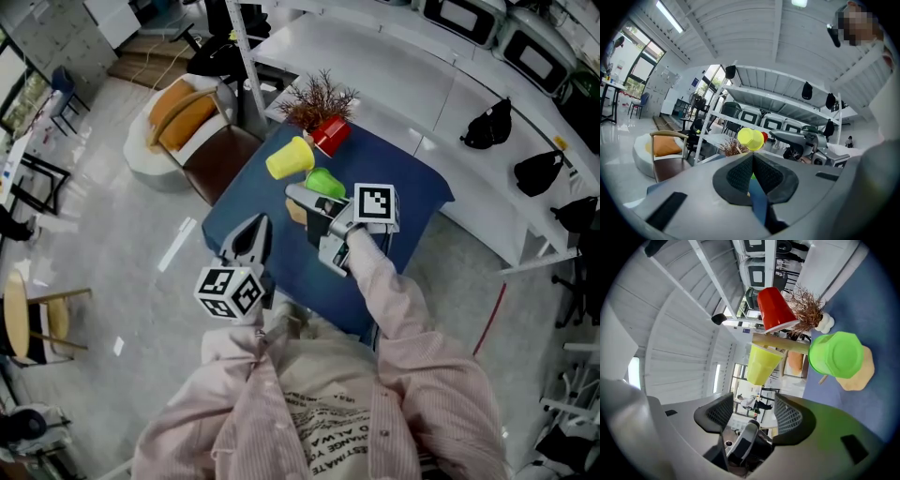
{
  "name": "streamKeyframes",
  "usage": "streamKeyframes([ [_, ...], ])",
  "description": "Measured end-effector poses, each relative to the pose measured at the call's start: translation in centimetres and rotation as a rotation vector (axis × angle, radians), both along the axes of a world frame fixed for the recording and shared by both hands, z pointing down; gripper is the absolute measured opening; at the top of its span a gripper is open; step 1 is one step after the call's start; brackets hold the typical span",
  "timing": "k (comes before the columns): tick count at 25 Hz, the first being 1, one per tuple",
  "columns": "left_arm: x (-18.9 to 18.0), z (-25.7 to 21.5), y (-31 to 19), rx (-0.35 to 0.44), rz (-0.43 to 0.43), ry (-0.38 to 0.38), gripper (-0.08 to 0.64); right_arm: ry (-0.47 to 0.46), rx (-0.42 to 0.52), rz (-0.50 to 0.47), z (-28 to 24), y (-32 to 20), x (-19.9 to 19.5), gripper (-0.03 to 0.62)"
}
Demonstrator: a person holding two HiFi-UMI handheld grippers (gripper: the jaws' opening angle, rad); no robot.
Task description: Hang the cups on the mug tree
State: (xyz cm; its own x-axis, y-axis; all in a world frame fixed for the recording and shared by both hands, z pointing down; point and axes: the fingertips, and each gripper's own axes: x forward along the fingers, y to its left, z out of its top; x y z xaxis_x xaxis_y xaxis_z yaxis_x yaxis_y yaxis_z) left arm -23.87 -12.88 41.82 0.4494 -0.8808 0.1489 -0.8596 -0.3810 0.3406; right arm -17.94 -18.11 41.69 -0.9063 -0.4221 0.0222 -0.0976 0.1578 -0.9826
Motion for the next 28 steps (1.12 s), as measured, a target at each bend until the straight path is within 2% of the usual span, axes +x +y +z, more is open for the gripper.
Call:
streamKeyframes([
  [2, 0.4, 0.1, 0.4, 0.001, 0.007, -0.001, -0.002, 0.036, 0.022, 0.014, 0.3, 0.4, 0.8, 0.165],
  [7, 1.1, 0.1, 1.1, 0.003, 0.027, 0.000, -0.002, 0.169, 0.139, 0.031, 0.4, 1.3, 2.5, 0.069],
  [10, 1.3, 0.0, 1.4, 0.005, 0.046, -0.005, -0.002, 0.284, 0.211, 0.047, 0.5, 1.9, 3.5, 0.021],
  [16, 1.8, -0.8, 1.5, 0.020, 0.098, -0.022, -0.002, 0.466, 0.372, 0.102, 0.0, 2.9, 5.2, 0.002],
  [22, 2.6, -1.5, 1.7, 0.042, 0.161, -0.034, -0.002, 0.570, 0.492, 0.174, -0.8, 3.8, 6.9, 0.000],
  [28, 3.1, -2.7, 2.0, 0.069, 0.198, -0.040, -0.002, 0.710, 0.665, 0.261, -2.3, 5.0, 8.9, 0.000],
])
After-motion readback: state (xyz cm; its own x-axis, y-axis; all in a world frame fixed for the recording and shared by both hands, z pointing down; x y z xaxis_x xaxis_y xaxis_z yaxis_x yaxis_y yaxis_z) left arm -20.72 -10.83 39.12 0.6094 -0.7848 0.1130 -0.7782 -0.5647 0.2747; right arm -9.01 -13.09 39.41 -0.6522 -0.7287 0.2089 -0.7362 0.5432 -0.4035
